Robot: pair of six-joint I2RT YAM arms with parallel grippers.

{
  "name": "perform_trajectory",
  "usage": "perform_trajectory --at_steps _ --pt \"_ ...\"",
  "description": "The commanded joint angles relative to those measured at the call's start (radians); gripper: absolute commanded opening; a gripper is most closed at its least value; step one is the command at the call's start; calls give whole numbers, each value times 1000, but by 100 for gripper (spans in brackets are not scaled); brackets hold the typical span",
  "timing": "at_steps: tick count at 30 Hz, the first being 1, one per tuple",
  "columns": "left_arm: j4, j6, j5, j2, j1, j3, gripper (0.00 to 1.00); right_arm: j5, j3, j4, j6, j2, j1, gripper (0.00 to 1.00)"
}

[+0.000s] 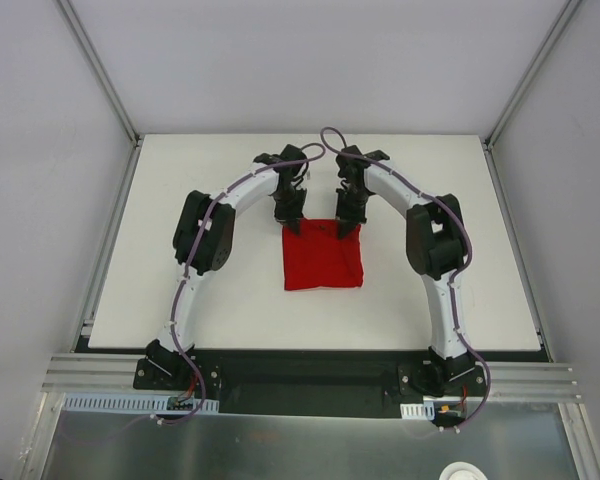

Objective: Fold and stack the t-shirts
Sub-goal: Smooth out wrinkles on the folded tshirt

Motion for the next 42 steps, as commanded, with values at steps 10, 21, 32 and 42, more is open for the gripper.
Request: perform_trajectory --at_steps 10,21,32,42 --pt "-8 60 -32 -47 92 -97 0 28 14 -54 -58 -12 -9 1" --pt "-30 146 -106 -130 164 -188 0 46 -35 -37 -60 -37 -10 1" --pt "-50 154 -70 -185 174 -186 0 37 -24 -40 -55 -49 -9 1" --pt "-42 43 -47 -365 134 -131 0 14 175 -30 -34 -82 -9 1"
